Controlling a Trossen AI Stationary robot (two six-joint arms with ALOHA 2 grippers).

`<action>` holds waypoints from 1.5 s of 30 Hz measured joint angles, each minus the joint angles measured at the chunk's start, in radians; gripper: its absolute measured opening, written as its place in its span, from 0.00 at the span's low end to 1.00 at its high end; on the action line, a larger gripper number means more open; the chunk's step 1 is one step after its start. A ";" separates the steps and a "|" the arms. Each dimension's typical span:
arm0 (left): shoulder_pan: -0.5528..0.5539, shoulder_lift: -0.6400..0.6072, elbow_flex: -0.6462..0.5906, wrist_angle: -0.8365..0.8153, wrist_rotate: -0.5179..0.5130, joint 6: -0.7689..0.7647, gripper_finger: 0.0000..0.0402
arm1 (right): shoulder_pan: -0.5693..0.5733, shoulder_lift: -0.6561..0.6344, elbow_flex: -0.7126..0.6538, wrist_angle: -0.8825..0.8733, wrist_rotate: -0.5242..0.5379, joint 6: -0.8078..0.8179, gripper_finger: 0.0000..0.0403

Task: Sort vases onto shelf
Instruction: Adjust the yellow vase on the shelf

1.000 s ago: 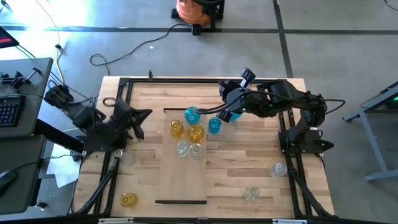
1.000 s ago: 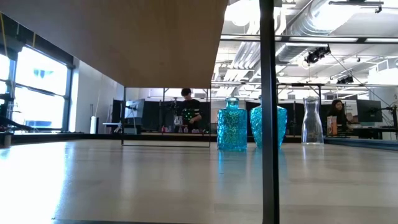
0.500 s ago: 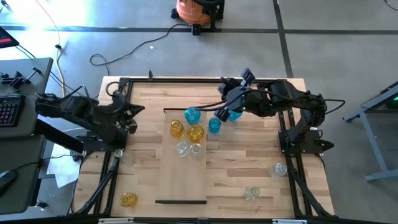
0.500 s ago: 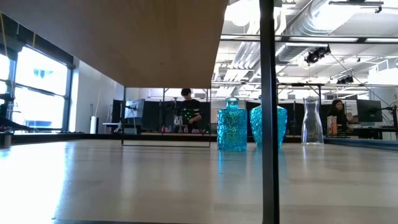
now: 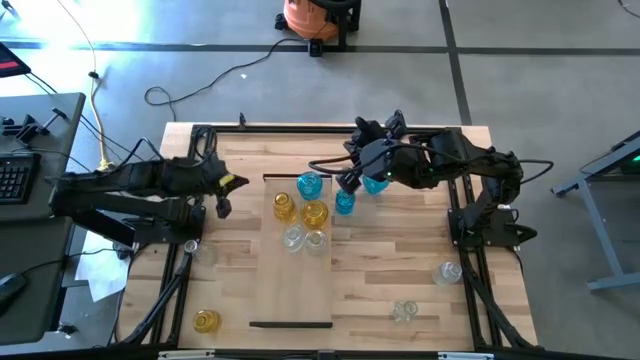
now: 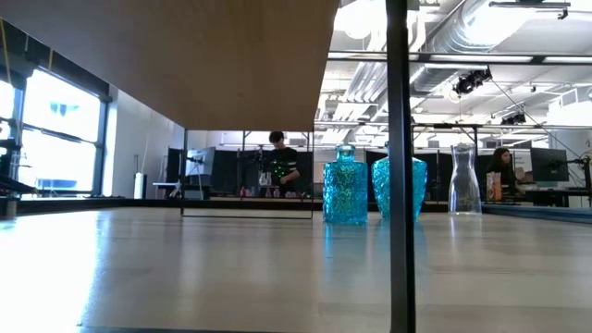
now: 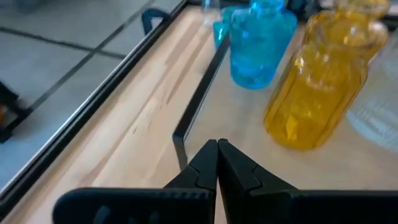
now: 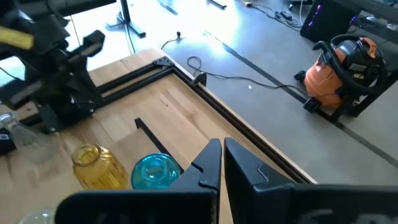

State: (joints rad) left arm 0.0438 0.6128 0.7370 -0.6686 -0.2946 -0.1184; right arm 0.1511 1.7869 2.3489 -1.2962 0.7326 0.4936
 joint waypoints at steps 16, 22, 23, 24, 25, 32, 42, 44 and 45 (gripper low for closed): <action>0.339 0.134 -0.088 0.286 0.453 0.131 0.00 | 0.000 0.000 0.000 0.030 0.046 -0.003 0.00; 0.342 0.202 -0.088 0.359 0.521 0.107 0.00 | 0.000 0.000 0.000 0.029 0.046 -0.016 0.00; 0.342 0.210 -0.088 0.366 0.526 0.101 0.00 | 0.000 0.000 0.000 0.029 0.046 -0.021 0.00; 0.342 0.216 -0.088 0.373 0.531 0.095 0.00 | 0.000 0.000 0.000 0.029 0.046 -0.022 0.00; 0.342 0.221 -0.088 0.380 0.540 0.091 0.00 | 0.000 0.000 0.000 0.028 0.046 -0.022 0.00; 0.310 0.248 -0.087 0.384 0.561 0.051 0.00 | 0.000 0.000 0.000 0.021 0.046 -0.023 0.00; 0.246 0.291 -0.087 0.436 0.556 0.016 0.00 | 0.000 0.000 0.000 0.021 0.046 -0.049 0.00; 0.240 0.298 -0.087 0.461 0.556 0.001 0.00 | 0.000 0.000 0.000 0.021 0.046 -0.049 0.00; 0.237 0.300 -0.087 0.467 0.555 -0.006 0.00 | 0.000 0.000 0.000 0.021 0.046 -0.049 0.00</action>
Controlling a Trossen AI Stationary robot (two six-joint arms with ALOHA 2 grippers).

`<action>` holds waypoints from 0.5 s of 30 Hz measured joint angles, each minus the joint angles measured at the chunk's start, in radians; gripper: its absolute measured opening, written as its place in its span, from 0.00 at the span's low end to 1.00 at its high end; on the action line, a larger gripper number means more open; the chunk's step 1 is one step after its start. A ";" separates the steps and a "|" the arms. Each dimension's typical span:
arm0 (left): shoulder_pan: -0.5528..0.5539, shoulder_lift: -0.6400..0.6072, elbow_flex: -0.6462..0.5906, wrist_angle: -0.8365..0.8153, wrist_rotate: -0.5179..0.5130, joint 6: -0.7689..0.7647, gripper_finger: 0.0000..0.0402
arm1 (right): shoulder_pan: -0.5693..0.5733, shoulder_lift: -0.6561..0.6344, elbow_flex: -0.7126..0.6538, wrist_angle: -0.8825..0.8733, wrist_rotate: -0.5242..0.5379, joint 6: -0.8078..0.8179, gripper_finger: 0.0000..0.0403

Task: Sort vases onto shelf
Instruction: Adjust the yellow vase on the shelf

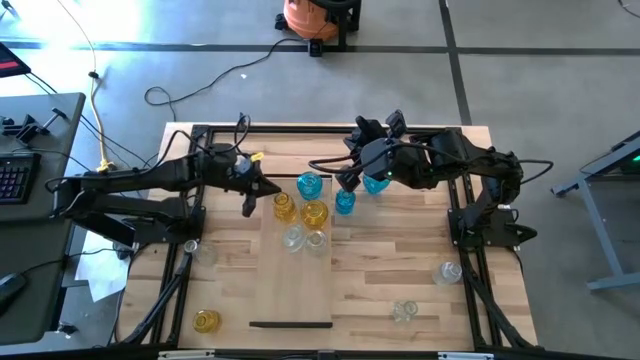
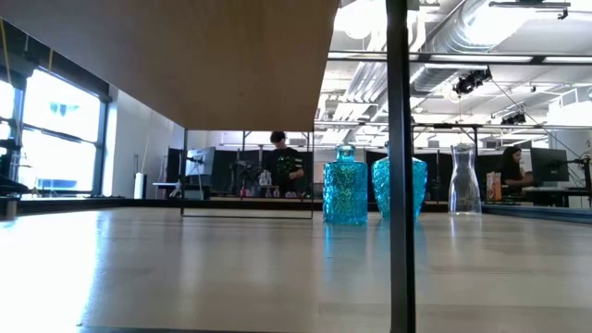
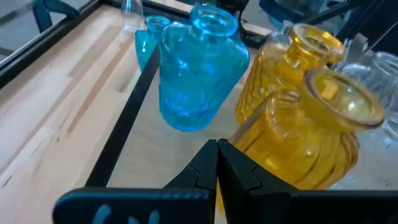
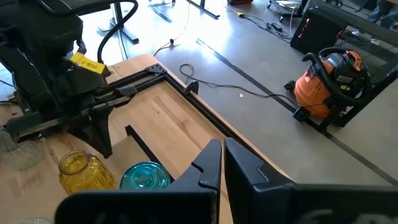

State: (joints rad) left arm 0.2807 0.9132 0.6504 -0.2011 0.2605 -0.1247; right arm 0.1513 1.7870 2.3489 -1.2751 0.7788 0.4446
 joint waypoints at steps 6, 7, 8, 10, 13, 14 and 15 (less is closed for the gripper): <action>-0.024 0.015 0.000 0.006 -0.001 -0.014 0.00 | 0.000 0.000 0.000 -0.001 0.000 0.000 0.00; -0.030 0.017 0.000 0.007 -0.002 -0.017 0.00 | 0.000 0.000 0.000 -0.002 0.000 0.000 0.00; -0.035 0.020 0.000 0.008 -0.002 -0.022 0.00 | 0.000 0.000 0.000 -0.003 0.000 0.000 0.00; -0.046 0.024 0.000 0.014 -0.002 -0.031 0.00 | 0.000 0.000 0.000 -0.003 0.000 0.000 0.00; -0.059 0.023 0.000 0.022 -0.002 -0.041 0.00 | 0.000 0.000 0.000 -0.008 0.000 0.000 0.00; -0.062 0.023 0.000 0.022 -0.003 -0.044 0.00 | 0.000 0.000 0.000 -0.008 0.000 0.000 0.00; -0.065 0.024 0.000 0.022 -0.006 -0.048 0.00 | 0.000 0.000 0.000 -0.008 0.000 0.000 0.00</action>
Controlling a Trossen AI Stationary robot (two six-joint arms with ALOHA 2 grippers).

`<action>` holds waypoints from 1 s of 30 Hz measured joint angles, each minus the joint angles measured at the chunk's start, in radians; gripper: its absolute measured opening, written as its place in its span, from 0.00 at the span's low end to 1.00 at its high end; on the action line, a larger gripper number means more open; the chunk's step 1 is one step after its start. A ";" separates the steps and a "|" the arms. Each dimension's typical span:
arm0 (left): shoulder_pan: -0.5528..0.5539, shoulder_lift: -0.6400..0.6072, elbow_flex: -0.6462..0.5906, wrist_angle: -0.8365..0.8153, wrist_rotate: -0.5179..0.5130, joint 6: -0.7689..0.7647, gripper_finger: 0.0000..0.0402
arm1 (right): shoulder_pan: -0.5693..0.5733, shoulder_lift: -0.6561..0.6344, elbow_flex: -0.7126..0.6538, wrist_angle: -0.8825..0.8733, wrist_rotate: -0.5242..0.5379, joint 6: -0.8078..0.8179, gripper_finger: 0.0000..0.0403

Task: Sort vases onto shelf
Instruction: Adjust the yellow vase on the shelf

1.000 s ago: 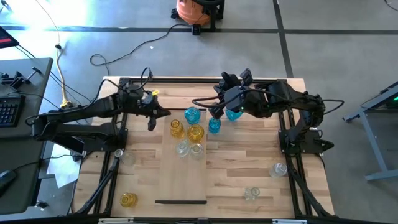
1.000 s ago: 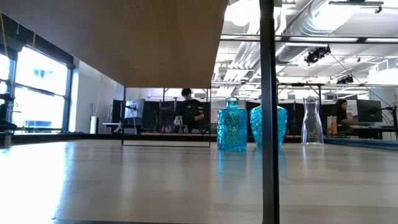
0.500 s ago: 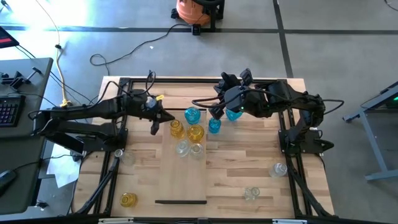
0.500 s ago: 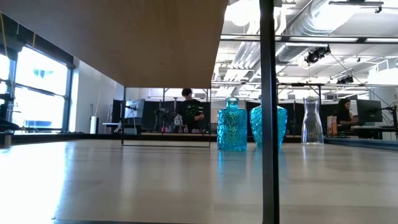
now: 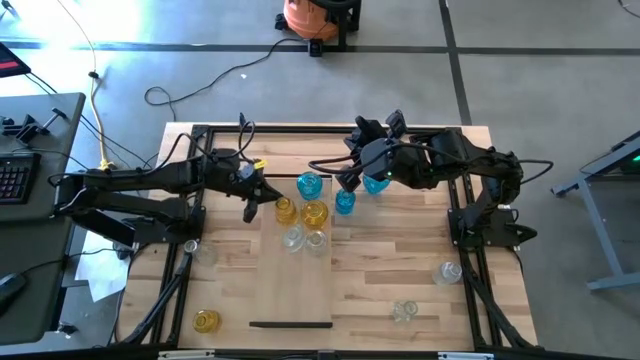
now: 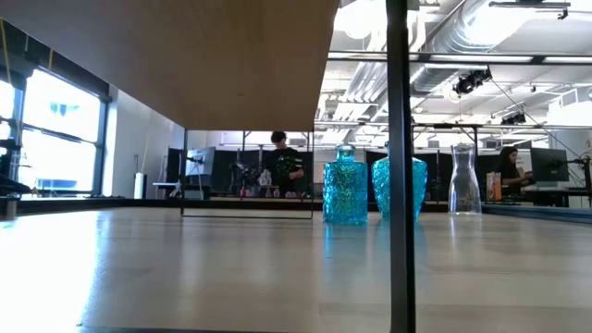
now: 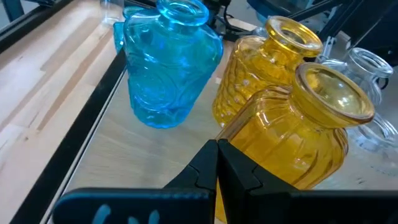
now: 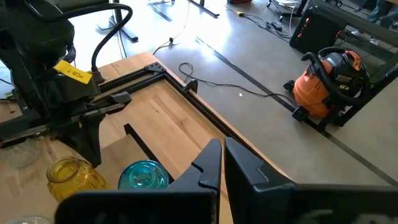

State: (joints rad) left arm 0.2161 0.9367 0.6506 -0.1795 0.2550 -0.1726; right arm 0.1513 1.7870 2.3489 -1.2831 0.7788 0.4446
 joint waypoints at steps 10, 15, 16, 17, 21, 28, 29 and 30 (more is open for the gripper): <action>-0.002 0.000 0.000 0.023 -0.003 -0.020 0.00 | 0.000 0.000 0.000 0.000 0.000 0.000 0.00; -0.004 0.000 0.000 0.024 -0.004 -0.036 0.00 | 0.000 0.000 0.000 0.000 0.000 0.000 0.00; -0.007 0.000 0.000 0.024 -0.005 -0.036 0.00 | 0.000 0.000 0.000 0.000 0.000 0.000 0.00; -0.011 0.000 0.000 0.025 -0.005 -0.036 0.00 | 0.000 0.000 0.000 0.000 0.000 0.000 0.00; -0.028 0.000 0.000 0.029 -0.005 -0.052 0.00 | 0.000 0.000 0.000 0.000 0.000 0.000 0.00; -0.041 0.000 0.000 0.034 -0.051 -0.054 0.00 | 0.000 0.000 0.000 0.000 0.000 0.000 0.00; -0.042 0.000 0.000 0.041 -0.050 -0.057 0.00 | 0.000 0.000 0.000 0.000 0.000 0.000 0.00; -0.045 0.000 0.000 0.048 -0.049 -0.062 0.00 | 0.000 0.000 0.000 0.000 0.000 0.000 0.00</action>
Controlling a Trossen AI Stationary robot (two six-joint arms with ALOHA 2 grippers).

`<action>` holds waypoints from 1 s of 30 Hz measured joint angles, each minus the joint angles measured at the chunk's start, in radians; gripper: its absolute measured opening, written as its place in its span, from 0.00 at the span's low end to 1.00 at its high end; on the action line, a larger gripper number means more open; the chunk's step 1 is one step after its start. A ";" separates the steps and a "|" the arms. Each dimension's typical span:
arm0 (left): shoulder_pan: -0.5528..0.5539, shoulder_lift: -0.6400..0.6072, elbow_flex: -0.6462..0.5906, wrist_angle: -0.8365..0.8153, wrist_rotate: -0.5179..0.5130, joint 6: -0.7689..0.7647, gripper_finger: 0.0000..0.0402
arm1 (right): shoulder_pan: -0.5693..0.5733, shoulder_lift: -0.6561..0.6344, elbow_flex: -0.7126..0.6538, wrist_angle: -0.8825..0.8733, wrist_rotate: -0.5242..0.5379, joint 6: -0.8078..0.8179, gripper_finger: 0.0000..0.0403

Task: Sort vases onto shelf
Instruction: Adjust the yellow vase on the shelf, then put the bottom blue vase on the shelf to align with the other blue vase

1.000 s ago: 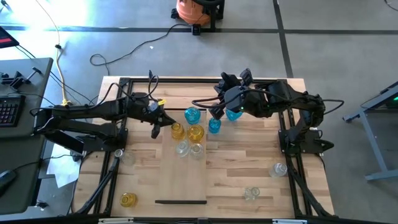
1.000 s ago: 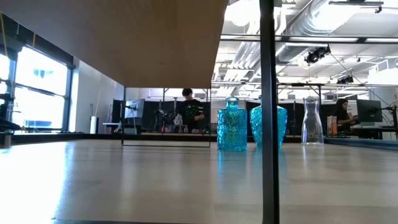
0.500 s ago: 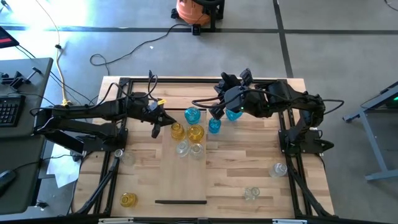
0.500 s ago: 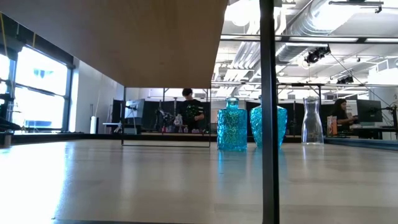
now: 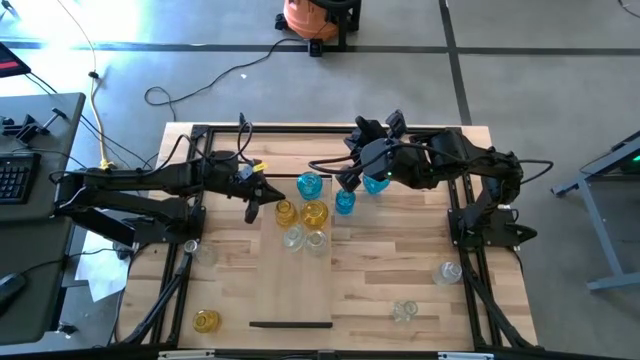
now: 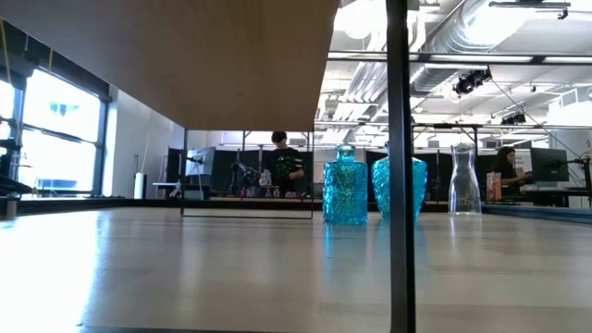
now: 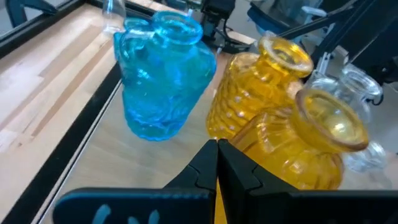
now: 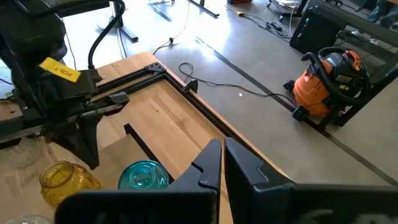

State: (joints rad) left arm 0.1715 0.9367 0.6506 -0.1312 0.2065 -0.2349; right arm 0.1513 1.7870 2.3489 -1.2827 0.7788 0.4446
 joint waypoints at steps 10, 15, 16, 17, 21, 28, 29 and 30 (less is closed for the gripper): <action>-0.031 0.000 0.000 0.025 -0.010 -0.025 0.00 | 0.001 0.000 0.000 0.000 0.000 0.000 0.00; -0.031 0.000 0.000 0.020 -0.046 -0.019 0.00 | 0.010 0.000 0.000 0.000 -0.001 0.003 0.00; -0.031 -0.002 0.000 0.017 -0.063 -0.016 0.00 | 0.014 0.000 0.000 0.000 -0.001 0.003 0.00; -0.031 -0.010 0.000 0.013 -0.079 -0.011 0.00 | 0.019 0.000 0.000 0.000 -0.001 0.003 0.00; -0.031 -0.057 0.005 0.010 -0.135 0.012 0.00 | 0.042 0.000 0.000 -0.002 -0.002 0.003 0.00; -0.044 -0.163 0.006 -0.129 -0.138 -0.052 0.00 | 0.067 0.000 0.000 -0.060 0.007 0.059 0.00; -0.057 -0.178 0.006 -0.162 -0.138 -0.073 0.00 | 0.068 0.000 0.000 -0.073 0.010 0.073 0.00; -0.075 -0.194 0.006 -0.195 -0.137 -0.095 0.00 | 0.068 0.000 0.000 -0.084 0.015 0.081 0.00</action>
State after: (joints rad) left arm 0.0966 0.7431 0.6571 -0.3266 0.0692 -0.3298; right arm 0.2195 1.7870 2.3489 -1.3667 0.7933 0.5258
